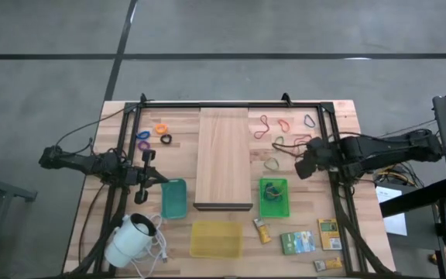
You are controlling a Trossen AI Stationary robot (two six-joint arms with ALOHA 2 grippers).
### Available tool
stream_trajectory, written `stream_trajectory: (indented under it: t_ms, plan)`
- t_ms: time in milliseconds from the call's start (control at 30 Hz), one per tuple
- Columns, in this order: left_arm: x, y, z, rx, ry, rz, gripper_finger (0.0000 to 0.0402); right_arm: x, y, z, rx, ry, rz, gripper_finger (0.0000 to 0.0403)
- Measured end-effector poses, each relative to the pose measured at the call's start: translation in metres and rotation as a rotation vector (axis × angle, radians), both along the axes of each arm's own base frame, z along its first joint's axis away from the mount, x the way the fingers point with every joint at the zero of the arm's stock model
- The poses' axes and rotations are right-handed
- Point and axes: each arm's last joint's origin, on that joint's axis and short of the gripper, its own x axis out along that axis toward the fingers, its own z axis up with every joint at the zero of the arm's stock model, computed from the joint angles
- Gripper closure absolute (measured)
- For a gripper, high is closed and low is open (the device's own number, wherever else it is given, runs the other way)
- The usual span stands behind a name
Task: Pick & Place Office Desk Supplies
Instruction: Put the bottom orange rubber band into the green bin
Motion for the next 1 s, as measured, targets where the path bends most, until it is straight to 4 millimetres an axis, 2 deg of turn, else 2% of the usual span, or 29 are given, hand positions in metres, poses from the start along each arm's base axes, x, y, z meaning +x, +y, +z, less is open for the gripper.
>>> stream_trajectory:
  t_ms: [267,533,1000]
  plan:
    - [0.000,0.000,0.000,0.000,-0.001,0.000,0.0390,0.000,-0.022,-0.006,0.055,0.095,-0.036,0.0233]
    - [0.000,0.000,0.000,0.000,0.000,0.000,0.0390,0.002,-0.034,-0.015,0.071,0.230,-0.058,0.0247]
    - [0.000,0.000,0.000,0.000,0.000,0.001,0.0390,-0.001,-0.046,-0.032,0.087,0.261,-0.169,0.0254]
